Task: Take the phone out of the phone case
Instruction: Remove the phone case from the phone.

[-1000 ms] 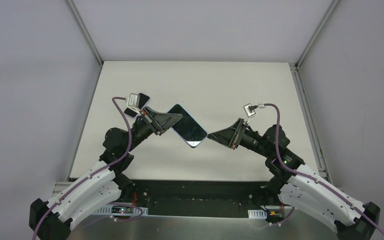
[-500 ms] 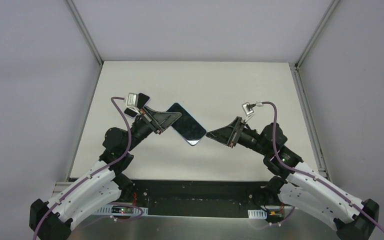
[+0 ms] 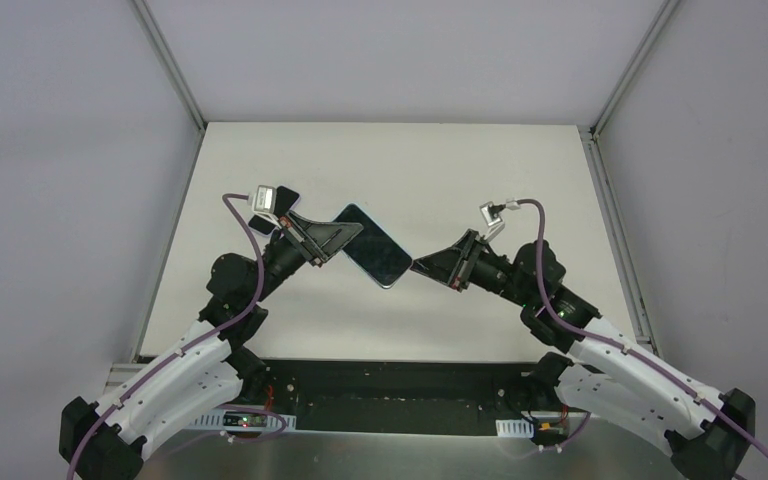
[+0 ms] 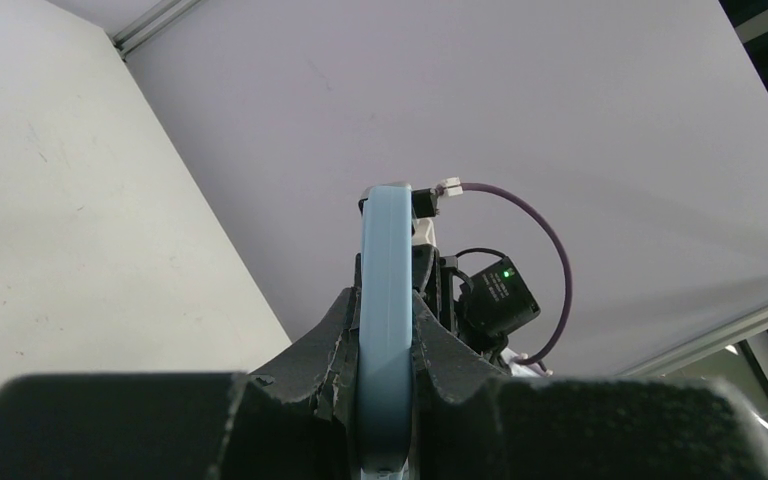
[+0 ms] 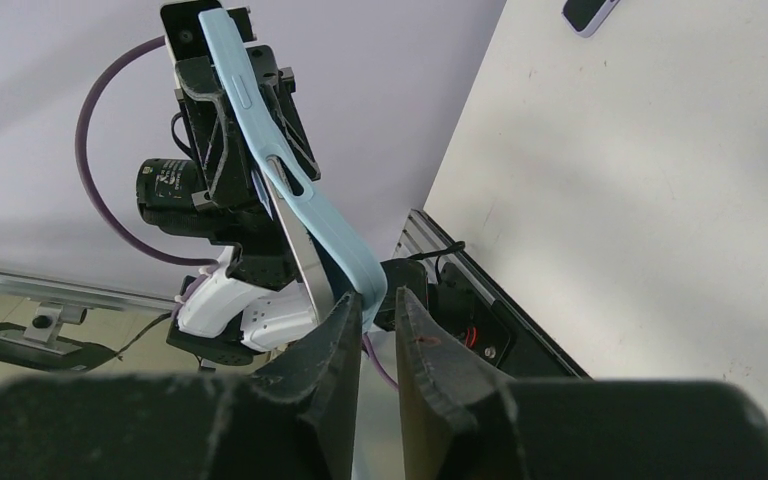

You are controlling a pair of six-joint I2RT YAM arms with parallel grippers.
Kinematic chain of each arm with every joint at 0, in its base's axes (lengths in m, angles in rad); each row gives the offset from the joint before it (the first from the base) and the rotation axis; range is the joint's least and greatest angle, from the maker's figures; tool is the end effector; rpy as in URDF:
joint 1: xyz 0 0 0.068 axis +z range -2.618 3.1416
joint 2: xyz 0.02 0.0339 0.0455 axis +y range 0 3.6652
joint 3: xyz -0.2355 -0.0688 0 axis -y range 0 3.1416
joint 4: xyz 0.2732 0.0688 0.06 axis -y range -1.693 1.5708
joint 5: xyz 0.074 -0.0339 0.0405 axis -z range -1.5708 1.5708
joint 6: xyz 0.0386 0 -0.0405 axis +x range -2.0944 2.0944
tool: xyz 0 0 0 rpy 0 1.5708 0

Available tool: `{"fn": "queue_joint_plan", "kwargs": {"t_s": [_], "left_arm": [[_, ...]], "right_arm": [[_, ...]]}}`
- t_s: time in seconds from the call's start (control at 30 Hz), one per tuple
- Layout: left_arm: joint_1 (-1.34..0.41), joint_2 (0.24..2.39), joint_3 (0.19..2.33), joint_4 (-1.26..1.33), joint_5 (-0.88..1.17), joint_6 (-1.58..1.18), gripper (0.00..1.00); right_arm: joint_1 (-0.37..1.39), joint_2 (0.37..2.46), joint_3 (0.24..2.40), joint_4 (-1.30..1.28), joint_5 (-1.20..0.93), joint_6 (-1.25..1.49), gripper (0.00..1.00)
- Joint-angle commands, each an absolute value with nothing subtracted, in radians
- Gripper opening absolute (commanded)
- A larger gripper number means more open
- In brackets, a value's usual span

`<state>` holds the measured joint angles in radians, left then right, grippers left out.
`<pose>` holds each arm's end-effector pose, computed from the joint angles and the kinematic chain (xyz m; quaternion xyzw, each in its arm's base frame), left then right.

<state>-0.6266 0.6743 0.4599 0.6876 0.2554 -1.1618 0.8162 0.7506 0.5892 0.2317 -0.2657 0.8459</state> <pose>0.1683 -0.1339 0.3118 -0.0320 0.5277 -0.7014 0.4780 0.1557 0.1804 0.2973 -0.0869 0.6772 0.5964 0.4221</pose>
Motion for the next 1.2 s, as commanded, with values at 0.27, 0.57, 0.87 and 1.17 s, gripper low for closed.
{"fn": "queue_joint_plan", "kwargs": {"t_s": [0.27,0.57,0.87,1.17], "left_arm": [[-0.629,0.661,0.500,0.816,0.271,-1.210,0.00],[-0.629,0.672,0.483,0.816,0.222,-1.190,0.00],[-0.629,0.708,0.513,0.816,0.195,-1.217,0.00],[-0.629,0.704,0.507,0.816,0.189,-1.223,0.00]], "right_arm": [[0.818,0.669,0.605,0.154,-0.209,0.778,0.33],[0.824,0.599,0.577,0.162,-0.313,0.765,0.39],[0.843,0.657,0.569,0.244,-0.316,0.840,0.47],[0.849,0.746,0.581,0.284,-0.285,0.887,0.40]]}}
